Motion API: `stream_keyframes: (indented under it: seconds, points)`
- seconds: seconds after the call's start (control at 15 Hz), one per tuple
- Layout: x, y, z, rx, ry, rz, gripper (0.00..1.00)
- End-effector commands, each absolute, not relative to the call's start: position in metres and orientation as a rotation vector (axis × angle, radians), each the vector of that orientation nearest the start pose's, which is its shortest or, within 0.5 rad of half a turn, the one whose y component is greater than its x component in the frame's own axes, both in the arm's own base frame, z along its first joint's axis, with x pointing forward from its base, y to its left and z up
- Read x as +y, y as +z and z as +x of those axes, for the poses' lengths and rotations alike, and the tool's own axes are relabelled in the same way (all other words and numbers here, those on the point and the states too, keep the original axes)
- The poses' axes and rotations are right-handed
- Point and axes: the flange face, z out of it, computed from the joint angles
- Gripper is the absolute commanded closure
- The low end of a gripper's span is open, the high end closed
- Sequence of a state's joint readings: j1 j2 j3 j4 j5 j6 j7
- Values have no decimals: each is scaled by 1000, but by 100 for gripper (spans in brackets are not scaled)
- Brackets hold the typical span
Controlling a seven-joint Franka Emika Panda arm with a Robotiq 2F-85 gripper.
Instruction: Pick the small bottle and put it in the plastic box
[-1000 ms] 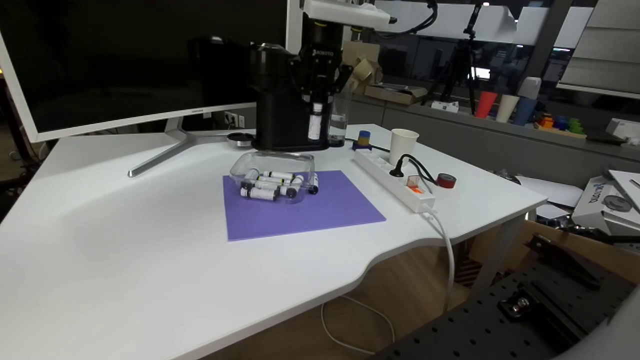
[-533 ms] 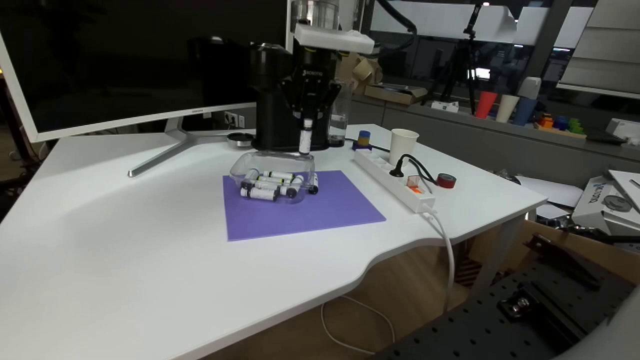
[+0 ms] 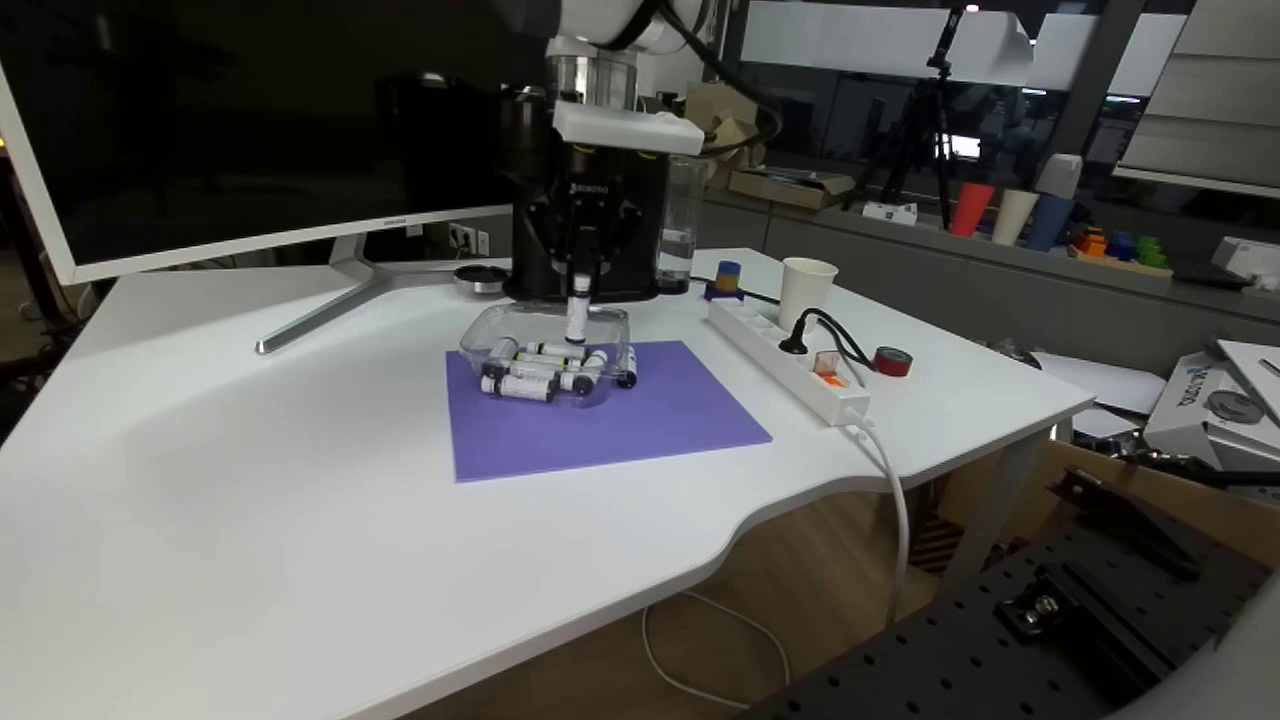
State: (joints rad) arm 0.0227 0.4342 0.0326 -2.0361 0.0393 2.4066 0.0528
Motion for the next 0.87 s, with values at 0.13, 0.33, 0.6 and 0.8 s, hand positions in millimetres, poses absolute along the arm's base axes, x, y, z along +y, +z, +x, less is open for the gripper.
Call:
stream_keyframes:
  seconds: [0.13,0.33,0.6,0.8]
  points:
    - [34,224,602,64,159,-3092,28]
    - [31,227,597,73,198,-3084,8]
    - [23,235,579,193,340,-3029,0]
    - [10,245,559,310,506,-2993,0]
